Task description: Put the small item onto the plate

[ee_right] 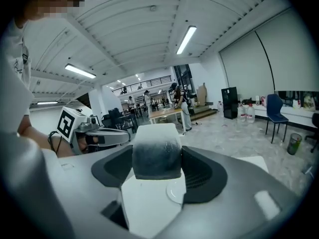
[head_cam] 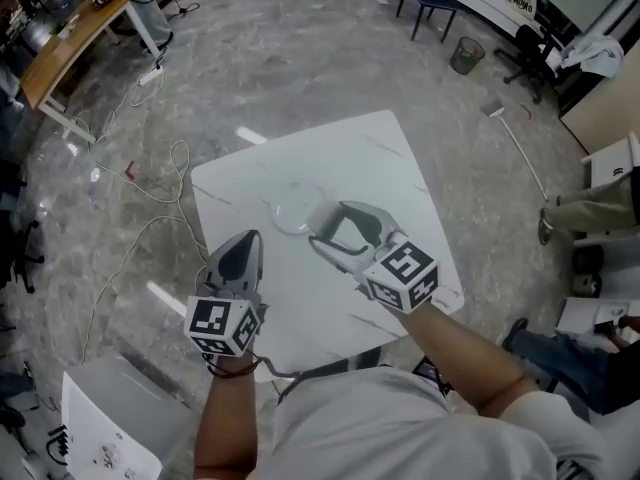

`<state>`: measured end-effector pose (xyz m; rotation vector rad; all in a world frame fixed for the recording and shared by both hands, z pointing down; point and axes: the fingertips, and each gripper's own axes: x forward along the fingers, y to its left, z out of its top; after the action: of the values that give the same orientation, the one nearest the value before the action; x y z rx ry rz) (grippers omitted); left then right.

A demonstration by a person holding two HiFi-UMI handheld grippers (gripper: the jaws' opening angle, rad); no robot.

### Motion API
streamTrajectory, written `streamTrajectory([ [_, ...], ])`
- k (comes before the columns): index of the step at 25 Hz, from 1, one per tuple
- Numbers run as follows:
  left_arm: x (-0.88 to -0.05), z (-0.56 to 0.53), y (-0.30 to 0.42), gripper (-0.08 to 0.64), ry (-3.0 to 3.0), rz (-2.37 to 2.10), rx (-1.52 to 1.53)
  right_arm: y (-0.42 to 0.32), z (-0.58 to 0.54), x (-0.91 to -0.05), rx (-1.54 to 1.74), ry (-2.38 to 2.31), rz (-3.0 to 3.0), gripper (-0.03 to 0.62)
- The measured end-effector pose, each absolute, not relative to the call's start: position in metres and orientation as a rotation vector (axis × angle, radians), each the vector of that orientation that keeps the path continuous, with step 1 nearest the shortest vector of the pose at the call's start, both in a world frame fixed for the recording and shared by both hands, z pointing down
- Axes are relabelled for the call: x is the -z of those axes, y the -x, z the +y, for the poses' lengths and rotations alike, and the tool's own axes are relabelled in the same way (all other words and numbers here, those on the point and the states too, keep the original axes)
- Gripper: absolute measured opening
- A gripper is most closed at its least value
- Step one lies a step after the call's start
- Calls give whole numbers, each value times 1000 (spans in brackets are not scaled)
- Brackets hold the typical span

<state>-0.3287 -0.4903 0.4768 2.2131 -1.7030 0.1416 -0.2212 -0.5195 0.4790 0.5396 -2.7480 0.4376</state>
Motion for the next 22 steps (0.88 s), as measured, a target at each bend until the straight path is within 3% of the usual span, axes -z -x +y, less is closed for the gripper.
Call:
streamTrajectory([
  [22,-695,-578,427,5,-2058,-1573,-163,320,-617,-764,-578,-498,-2306,291],
])
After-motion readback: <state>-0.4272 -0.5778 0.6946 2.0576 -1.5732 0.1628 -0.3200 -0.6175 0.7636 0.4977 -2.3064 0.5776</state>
